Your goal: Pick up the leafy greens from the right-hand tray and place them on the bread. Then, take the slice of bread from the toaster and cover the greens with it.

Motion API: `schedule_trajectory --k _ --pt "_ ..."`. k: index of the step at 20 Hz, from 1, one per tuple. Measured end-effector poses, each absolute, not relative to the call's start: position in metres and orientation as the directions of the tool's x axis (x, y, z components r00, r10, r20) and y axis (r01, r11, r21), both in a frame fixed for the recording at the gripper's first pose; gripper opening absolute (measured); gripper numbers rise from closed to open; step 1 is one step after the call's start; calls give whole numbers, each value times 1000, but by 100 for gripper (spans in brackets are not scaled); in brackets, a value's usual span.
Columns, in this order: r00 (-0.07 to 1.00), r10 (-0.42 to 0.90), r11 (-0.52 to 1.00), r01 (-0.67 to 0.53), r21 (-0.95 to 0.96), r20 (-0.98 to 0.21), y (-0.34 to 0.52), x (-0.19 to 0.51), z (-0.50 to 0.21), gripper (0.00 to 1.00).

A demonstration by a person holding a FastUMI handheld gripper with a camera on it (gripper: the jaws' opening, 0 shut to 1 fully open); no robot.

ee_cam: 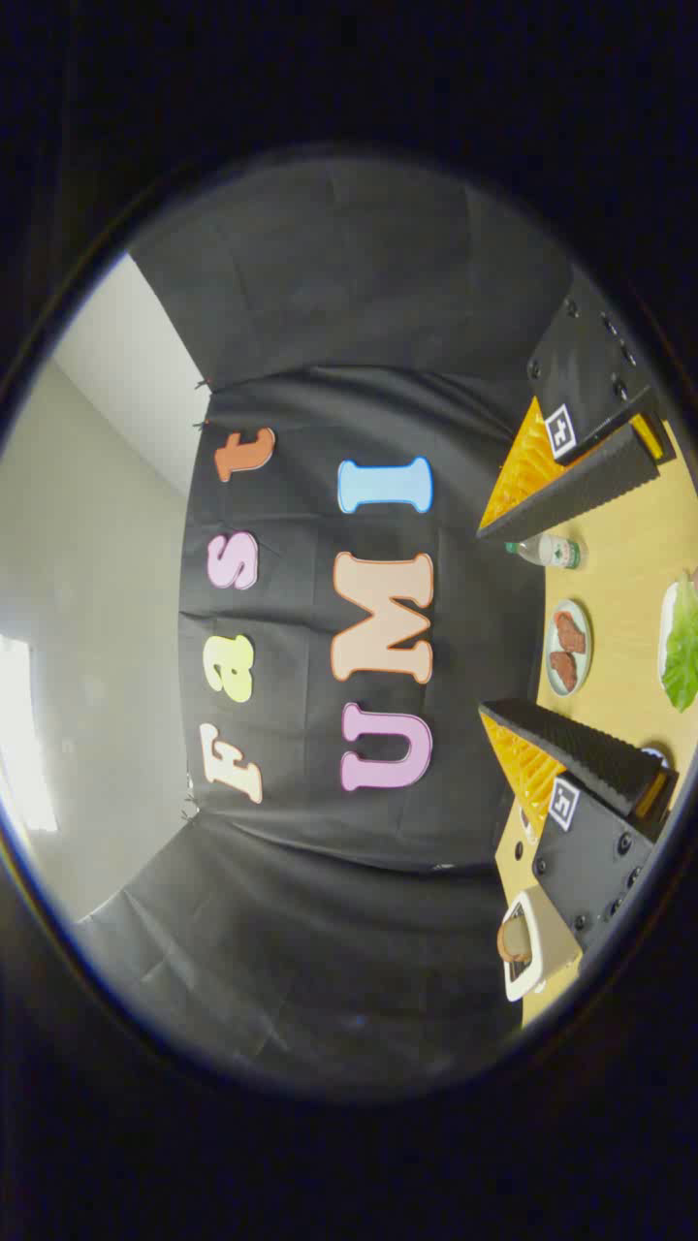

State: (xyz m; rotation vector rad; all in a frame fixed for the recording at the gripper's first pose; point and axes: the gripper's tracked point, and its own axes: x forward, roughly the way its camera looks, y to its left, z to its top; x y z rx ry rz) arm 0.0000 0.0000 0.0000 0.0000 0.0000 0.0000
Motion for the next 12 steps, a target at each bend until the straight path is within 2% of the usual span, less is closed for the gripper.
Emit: schedule_trajectory --k 12 --pt "999 -25 1000 25 -8 23 -9 -13 10 100"
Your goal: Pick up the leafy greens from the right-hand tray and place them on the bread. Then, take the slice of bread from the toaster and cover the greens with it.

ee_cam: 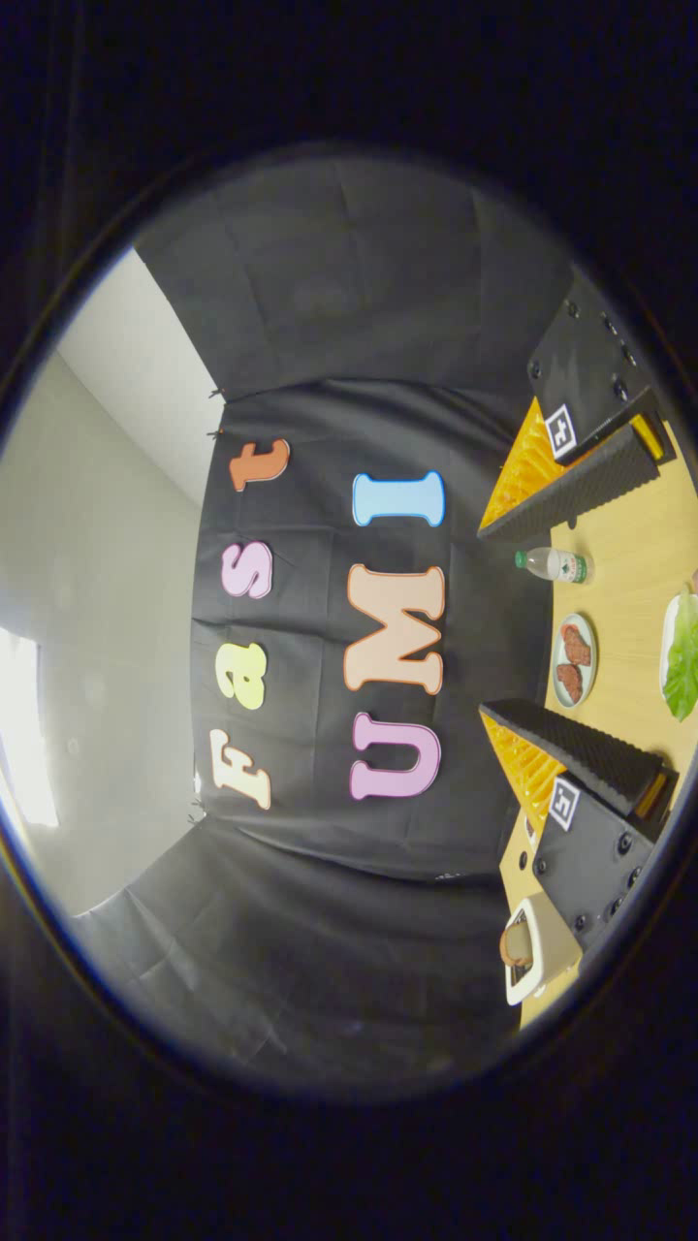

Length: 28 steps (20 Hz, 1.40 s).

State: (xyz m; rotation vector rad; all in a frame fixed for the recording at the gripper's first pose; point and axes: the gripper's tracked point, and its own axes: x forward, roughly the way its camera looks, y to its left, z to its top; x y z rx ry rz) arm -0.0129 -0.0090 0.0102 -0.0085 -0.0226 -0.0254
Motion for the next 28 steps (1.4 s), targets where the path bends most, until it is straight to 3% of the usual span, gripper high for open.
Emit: schedule_trajectory --k 19,28 --pt "1000 9 999 -8 -35 21 -15 -24 15 100" --pt "969 186 972 -205 -112 -163 -2 -12 -34 100"
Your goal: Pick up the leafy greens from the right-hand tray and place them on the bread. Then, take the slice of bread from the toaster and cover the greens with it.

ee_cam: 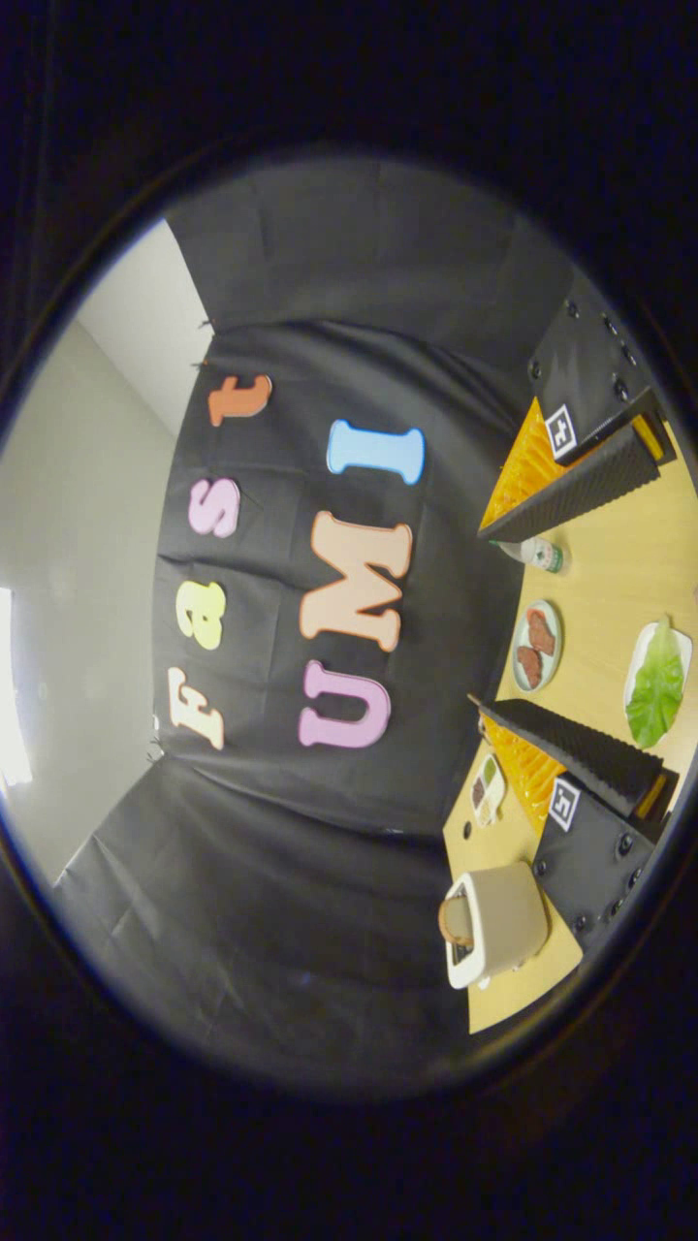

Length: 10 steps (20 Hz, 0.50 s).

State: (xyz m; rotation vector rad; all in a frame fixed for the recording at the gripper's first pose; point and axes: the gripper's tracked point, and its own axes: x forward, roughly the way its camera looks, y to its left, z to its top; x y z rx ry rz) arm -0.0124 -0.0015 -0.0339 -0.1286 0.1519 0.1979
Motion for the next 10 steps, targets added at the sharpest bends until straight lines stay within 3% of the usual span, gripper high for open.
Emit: schedule_trajectory --k 5,10 --pt "888 313 923 -368 -115 -336 13 -12 -90 100" --pt "812 393 865 -486 -128 -431 21 -14 -135 100"
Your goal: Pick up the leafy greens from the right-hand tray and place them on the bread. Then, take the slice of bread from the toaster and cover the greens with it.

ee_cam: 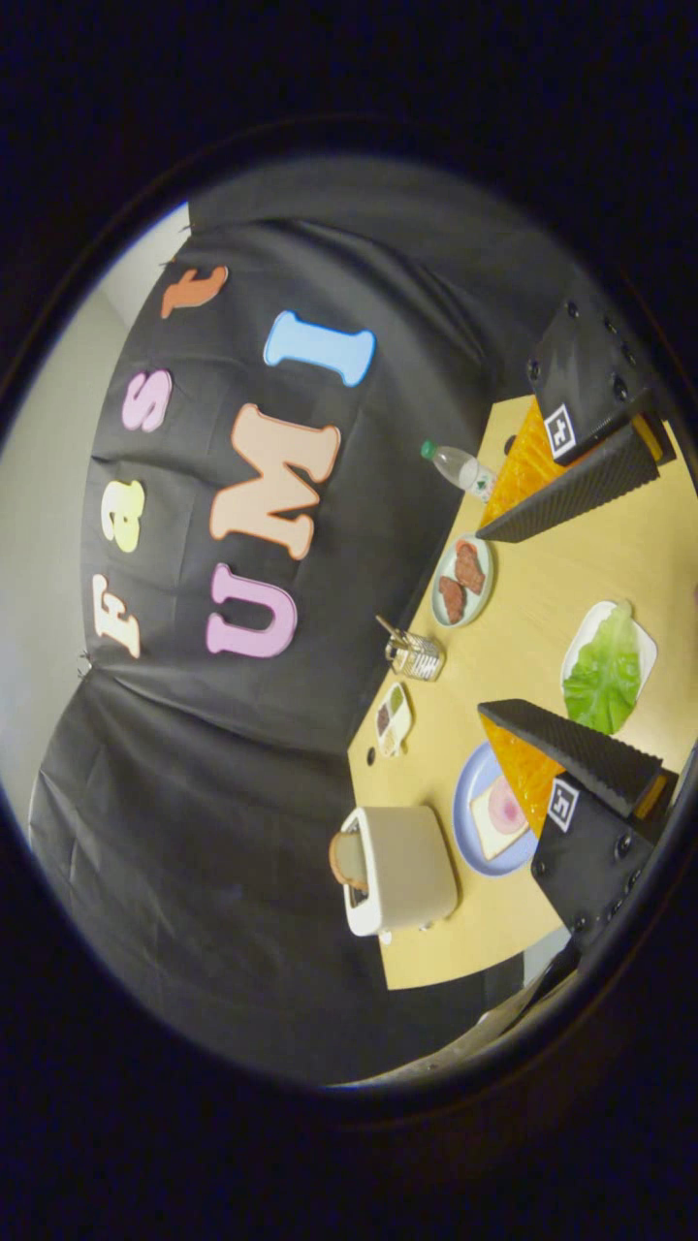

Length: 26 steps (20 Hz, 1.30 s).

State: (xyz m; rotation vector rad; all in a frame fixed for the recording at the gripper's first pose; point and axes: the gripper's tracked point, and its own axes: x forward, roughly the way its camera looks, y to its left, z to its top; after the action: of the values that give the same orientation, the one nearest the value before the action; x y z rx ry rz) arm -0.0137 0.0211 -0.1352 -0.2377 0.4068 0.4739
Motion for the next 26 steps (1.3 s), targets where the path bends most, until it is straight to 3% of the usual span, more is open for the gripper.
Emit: schedule_trajectory --k 15,26 --pt "501 473 707 -707 -28 -725 23 -30 -309 100" --pt "379 417 704 -709 31 -826 25 -43 -379 100"
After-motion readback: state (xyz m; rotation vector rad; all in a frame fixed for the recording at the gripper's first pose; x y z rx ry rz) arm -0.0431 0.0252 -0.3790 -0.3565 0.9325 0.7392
